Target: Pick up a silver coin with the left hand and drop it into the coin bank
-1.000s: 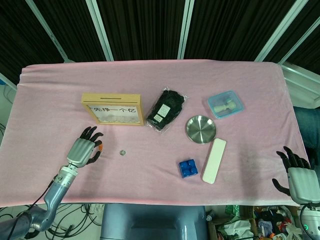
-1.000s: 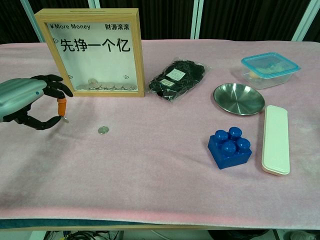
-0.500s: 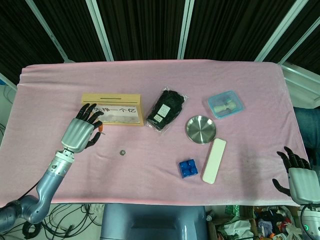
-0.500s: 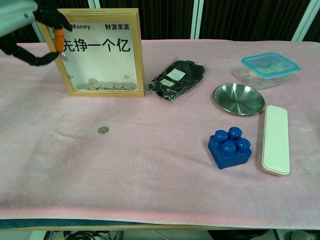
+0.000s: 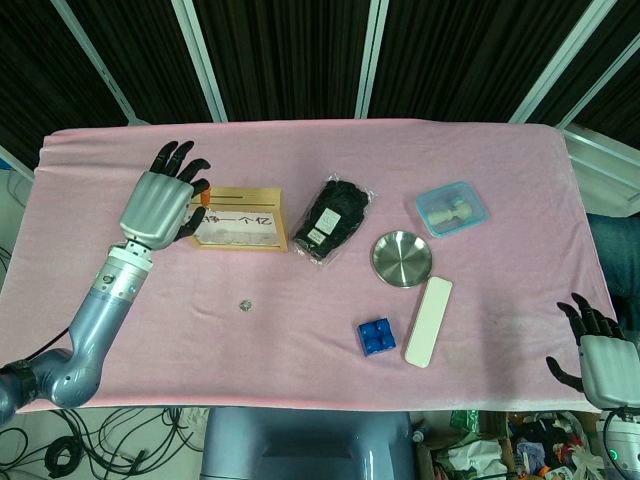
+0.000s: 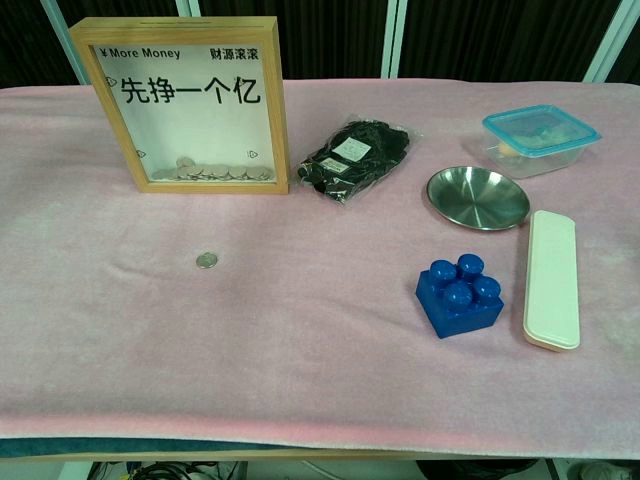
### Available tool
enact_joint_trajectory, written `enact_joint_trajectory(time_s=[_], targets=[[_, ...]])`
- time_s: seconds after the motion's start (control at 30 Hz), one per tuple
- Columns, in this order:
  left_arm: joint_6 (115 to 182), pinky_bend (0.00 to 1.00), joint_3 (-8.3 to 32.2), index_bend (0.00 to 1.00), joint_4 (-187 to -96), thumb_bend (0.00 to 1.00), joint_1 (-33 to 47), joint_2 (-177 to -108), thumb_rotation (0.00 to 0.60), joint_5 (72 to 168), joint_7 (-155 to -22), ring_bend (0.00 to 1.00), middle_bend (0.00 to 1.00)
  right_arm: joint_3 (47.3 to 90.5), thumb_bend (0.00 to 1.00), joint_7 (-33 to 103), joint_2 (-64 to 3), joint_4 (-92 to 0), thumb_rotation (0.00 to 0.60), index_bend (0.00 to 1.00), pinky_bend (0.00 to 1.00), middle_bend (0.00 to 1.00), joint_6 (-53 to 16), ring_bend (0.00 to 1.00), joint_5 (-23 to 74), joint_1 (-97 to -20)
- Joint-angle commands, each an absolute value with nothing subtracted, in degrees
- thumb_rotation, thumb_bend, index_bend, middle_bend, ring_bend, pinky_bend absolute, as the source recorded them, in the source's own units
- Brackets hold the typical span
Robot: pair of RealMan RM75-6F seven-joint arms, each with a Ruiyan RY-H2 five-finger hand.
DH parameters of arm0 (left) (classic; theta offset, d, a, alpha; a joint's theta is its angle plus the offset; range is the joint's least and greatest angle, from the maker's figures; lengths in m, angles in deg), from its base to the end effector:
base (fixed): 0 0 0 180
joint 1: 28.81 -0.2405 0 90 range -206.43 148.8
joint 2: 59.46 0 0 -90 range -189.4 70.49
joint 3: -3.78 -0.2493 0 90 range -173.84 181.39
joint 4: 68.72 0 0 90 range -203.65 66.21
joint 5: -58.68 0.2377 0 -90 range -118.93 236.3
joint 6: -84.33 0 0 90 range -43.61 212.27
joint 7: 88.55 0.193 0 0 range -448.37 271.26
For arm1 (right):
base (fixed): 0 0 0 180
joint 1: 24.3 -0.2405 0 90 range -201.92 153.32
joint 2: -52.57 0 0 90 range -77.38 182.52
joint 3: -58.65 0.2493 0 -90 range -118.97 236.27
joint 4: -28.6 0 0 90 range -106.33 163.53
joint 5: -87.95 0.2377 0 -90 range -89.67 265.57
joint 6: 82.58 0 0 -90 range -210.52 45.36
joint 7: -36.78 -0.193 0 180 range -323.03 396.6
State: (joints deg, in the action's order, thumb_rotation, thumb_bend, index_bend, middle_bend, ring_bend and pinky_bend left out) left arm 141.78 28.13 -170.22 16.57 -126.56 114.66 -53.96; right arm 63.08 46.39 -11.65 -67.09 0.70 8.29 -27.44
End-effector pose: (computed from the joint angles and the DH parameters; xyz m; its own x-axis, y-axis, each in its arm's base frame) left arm -0.0566 0.4394 0.1008 0.5407 -0.0850 0.8369 0.7739 -0.3398 -0.5345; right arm -0.3276 -0.2266 0.1301 0.4776 -0.0406 0.8776 -0.8703 0.1151 0.4789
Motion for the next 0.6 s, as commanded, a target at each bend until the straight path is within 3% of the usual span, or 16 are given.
enact_joint_trajectory(time_s=[0.03,0.3,0.6], targets=[[137.96,0.07,30.73,0.63,-166.70,0.43,24.24,-126.52,0.600,102.56,-47.25,0.00,0.23,63.09,0.16,46.32,-11.66,-67.06,0.600,0.18,0.20,0.06,0.67,0.16,8.24,-27.48],[136.17,0.07,29.52,0.63,-163.08,0.43,30.17,-127.89,0.600,91.57,-45.01,0.00,0.23,63.20,0.16,46.29,-11.74,-67.04,0.600,0.19,0.20,0.06,0.91,0.16,8.29,-27.39],[135.97,0.07,26.42,0.63,-160.03,0.43,31.80,-129.45,0.600,89.99,-47.28,0.00,0.23,63.29,0.16,46.21,-11.75,-66.98,0.600,0.19,0.20,0.06,0.94,0.16,8.36,-27.40]])
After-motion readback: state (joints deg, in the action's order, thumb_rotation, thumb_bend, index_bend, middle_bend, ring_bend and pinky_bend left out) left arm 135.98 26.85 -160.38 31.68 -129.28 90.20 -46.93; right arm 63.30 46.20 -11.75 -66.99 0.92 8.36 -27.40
